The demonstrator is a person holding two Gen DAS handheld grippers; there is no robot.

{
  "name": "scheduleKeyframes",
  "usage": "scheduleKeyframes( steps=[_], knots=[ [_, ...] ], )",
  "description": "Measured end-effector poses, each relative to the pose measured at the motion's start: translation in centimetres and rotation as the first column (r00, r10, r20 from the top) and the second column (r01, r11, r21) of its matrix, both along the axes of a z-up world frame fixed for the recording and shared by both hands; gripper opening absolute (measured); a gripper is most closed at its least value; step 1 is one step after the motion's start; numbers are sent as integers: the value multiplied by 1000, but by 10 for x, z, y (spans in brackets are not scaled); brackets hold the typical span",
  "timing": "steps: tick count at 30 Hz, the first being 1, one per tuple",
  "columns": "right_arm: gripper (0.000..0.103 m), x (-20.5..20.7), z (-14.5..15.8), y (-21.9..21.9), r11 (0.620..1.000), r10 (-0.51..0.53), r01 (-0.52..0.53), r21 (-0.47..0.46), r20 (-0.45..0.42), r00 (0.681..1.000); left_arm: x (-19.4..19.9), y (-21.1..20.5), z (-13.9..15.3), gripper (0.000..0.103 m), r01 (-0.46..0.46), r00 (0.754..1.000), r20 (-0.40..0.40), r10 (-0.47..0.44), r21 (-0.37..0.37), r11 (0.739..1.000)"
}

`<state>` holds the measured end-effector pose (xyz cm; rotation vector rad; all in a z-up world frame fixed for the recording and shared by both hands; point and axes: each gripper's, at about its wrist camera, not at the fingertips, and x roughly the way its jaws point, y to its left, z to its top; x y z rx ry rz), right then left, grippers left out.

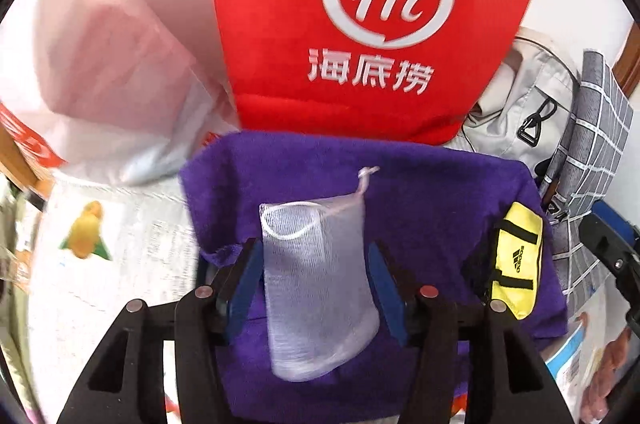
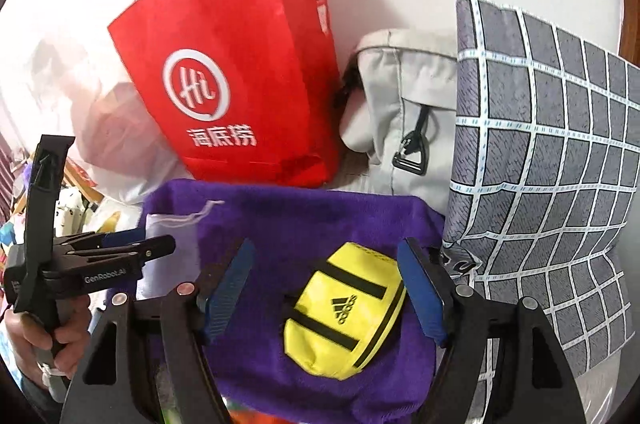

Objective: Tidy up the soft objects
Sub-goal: 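Open right tool releasing pouch on towel while left tool releases mesh bag, then grasp white sponge block with right tool while left tool grasps orange-print sachet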

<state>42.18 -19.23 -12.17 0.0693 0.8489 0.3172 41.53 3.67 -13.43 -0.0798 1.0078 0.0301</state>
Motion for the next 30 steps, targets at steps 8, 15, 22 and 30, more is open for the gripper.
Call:
scheduleKeyframes(
  steps=[8,15,22,30],
  knots=[
    [74,-40,27,5,999,-26,28,-27,84,996,-47,4,35,53,6,997,80,-6,-1,1000],
    [74,-100,23,3,999,7,-6,-46,24,1000,-102,7,49,53,25,995,98,-19,-55,998],
    [74,-174,3,-2,1000,26,-26,5,-56,998,-151,7,43,62,20,997,80,-15,-65,998],
    [74,-239,-8,14,994,103,-104,-26,-27,994,-203,16,37,64,-10,998,67,14,-67,998]
  ],
)
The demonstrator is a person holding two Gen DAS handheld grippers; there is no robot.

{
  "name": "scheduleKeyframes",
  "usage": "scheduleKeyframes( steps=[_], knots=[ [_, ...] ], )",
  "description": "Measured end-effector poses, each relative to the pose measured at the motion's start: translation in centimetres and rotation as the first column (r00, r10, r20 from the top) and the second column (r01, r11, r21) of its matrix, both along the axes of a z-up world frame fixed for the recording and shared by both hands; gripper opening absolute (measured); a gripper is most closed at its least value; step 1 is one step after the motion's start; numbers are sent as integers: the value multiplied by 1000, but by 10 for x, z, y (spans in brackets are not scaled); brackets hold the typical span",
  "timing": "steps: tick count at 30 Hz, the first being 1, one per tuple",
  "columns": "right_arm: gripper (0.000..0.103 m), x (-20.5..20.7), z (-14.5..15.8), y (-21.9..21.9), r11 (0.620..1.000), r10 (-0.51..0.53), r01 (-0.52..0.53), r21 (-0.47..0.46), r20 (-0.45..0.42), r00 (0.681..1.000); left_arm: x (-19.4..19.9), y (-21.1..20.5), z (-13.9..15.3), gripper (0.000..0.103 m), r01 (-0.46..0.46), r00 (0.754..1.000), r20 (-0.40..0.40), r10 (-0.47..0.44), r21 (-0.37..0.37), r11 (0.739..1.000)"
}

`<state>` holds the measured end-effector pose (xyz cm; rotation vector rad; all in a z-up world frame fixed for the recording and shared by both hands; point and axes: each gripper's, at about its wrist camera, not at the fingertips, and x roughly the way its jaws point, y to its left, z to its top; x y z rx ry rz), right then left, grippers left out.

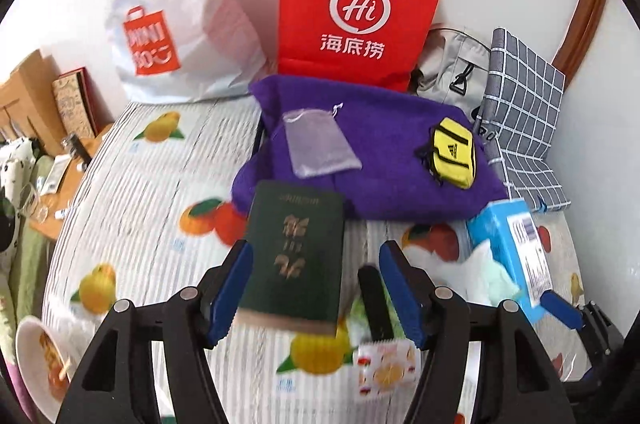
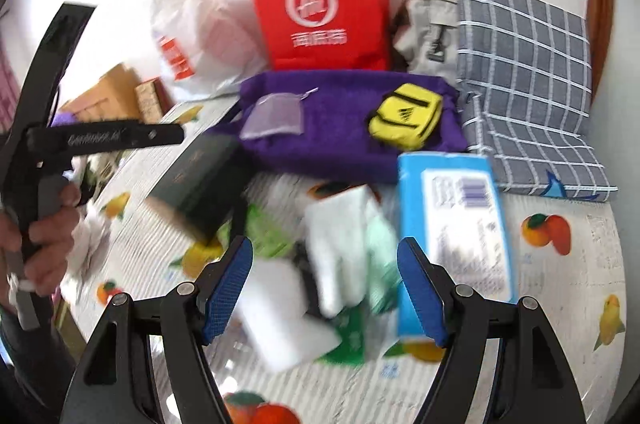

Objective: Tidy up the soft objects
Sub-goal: 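Grasp white sponge block with right tool while left tool grasps orange-print sachet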

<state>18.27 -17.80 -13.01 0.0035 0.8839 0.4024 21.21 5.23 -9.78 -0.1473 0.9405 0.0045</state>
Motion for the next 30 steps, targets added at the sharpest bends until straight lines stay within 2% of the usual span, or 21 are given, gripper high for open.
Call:
scheduleKeyframes(
  steps=[4,7,8,9,10,11,13,16,19,25,30],
  knots=[
    [74,-23,-11,17,998,57,-56,-30,15,998,-20,4,-9,65,-8,1000,-14,8,-12,1000],
    [74,-33,-25,32,990,82,-78,-121,30,996,-36,7,-17,65,-11,1000,-27,11,-12,1000],
    [70,-36,-31,36,984,83,-75,-164,40,996,-40,7,-18,65,-12,1000,-29,12,-12,1000],
    [51,-38,-35,39,976,80,-67,-207,55,995,-46,8,-20,65,-14,999,-32,13,-12,1000],
    [37,-41,-40,41,968,73,-53,-245,73,995,-51,9,-22,65,-15,999,-36,15,-12,1000],
    [35,-42,-42,40,968,72,-53,-246,66,995,-54,10,-23,65,-17,999,-39,16,-12,1000],
    [34,-45,-40,35,976,56,-42,-213,56,997,-61,13,-26,65,-23,999,-44,22,-18,1000],
    [34,-55,-23,19,997,52,-49,-63,51,997,-69,15,-29,65,-29,998,-49,28,-24,999],
    [34,-64,-11,9,999,43,-44,19,48,998,-76,14,-31,65,-27,998,-49,26,-31,999],
    [34,-83,-5,-18,999,-27,26,42,31,999,-82,-1,-46,65,-4,997,-73,2,-37,999],
    [35,-94,-20,-42,996,-88,88,-10,-6,996,-80,-18,-68,65,10,995,-101,-15,-52,999]
  ],
)
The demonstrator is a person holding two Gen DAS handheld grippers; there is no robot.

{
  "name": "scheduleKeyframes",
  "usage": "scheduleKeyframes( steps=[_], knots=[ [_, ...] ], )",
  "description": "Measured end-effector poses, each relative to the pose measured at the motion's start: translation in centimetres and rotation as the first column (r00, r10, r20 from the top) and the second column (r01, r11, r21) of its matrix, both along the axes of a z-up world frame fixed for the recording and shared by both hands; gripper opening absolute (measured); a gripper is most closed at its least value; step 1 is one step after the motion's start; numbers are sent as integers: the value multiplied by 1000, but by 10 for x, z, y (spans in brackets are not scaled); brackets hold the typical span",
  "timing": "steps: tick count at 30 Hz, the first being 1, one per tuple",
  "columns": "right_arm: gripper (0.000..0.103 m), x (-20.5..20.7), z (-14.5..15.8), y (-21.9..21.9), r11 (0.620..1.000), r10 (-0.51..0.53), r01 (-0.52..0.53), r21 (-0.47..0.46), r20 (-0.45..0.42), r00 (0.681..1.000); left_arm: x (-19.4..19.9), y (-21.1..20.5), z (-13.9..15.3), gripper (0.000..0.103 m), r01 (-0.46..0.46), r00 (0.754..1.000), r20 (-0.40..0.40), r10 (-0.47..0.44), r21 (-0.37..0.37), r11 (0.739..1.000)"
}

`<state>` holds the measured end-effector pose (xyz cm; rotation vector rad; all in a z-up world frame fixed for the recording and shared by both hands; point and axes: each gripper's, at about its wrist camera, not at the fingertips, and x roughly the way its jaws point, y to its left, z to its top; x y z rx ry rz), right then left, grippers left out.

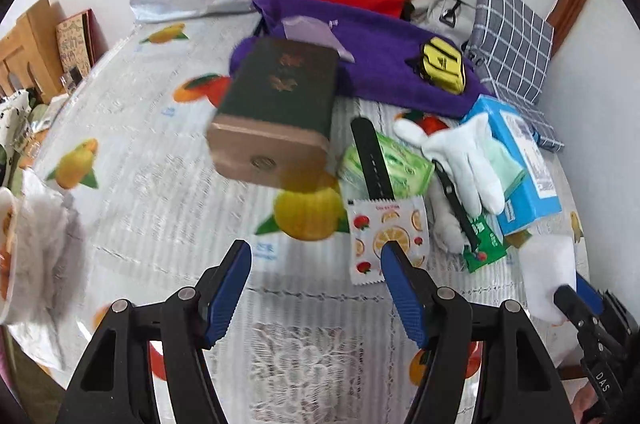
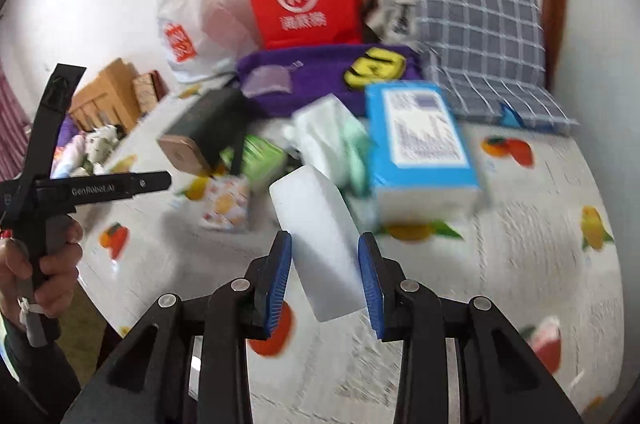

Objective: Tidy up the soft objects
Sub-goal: 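Grasp white sponge block with right tool while left tool grasps orange-print sachet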

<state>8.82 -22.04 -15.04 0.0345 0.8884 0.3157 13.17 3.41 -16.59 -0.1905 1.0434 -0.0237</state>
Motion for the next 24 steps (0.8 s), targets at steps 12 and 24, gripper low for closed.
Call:
scheduleKeyframes(
  steps=[12,24],
  knots=[
    [37,-3,-39,-37,997,-79,80,21,-51,996,19,-35,-20,73,64,998,16,-63,-78,995],
    [39,8,-58,-46,996,-83,85,23,-89,993,37,-62,-37,72,80,997,6,-80,42,996]
  ],
)
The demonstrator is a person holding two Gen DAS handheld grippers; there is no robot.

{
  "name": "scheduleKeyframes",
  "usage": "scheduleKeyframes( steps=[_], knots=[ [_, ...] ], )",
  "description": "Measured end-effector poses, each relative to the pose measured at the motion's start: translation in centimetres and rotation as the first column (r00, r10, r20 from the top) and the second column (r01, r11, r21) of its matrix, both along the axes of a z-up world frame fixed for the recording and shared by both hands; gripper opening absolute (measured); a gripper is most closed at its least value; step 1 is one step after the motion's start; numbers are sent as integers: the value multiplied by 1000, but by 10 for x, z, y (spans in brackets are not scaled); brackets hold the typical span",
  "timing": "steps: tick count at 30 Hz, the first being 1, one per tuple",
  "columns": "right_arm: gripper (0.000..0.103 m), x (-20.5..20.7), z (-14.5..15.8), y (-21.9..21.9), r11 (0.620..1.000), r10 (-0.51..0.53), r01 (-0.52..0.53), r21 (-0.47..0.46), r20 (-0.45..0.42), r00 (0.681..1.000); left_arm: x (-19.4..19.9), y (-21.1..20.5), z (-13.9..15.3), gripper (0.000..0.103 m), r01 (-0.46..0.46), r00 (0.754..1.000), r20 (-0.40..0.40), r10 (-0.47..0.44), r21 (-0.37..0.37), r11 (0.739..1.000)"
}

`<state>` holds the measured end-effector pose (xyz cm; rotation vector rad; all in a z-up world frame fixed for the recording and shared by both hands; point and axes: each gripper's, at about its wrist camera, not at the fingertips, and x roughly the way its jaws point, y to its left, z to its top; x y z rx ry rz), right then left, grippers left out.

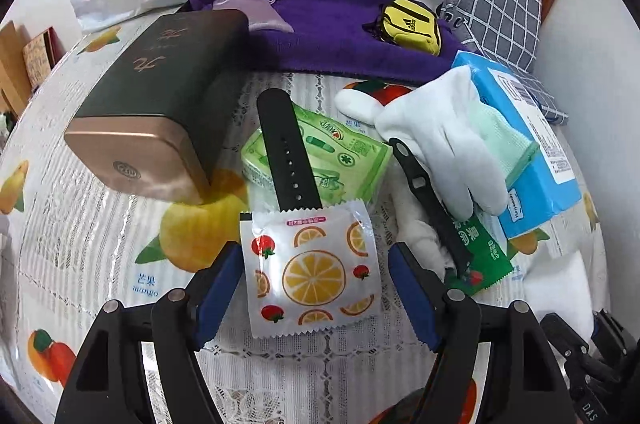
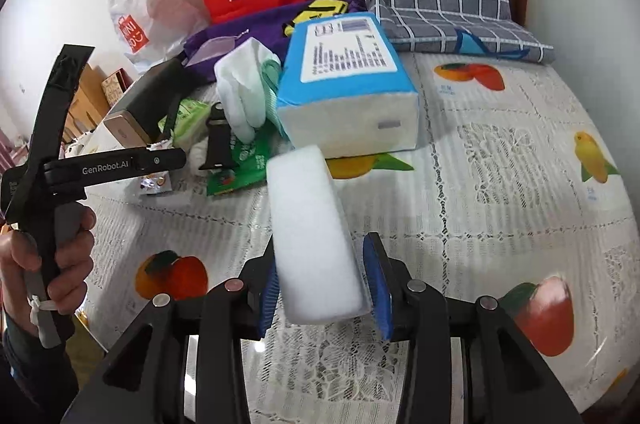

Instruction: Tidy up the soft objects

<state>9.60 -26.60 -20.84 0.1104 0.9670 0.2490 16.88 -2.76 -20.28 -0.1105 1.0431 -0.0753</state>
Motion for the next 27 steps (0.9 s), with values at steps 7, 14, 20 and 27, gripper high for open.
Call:
scheduleKeyframes(
  steps=[7,14,20,27],
  knots=[
    [35,1,-2,0,1000,0,0,4,7,1000,-9,9,6,48,4,999,35,-3,-36,999],
    [35,-3,9,2,1000,-22,22,-4,19,1000,-21,19,14,45,0,999,34,2,-61,998],
    [35,-8,21,4,999,-39,39,-15,33,999,-36,29,19,44,-9,999,35,12,-84,996],
    [35,-13,43,14,998,-47,50,-38,64,997,-47,34,41,44,-15,998,60,20,-79,997]
  ],
)
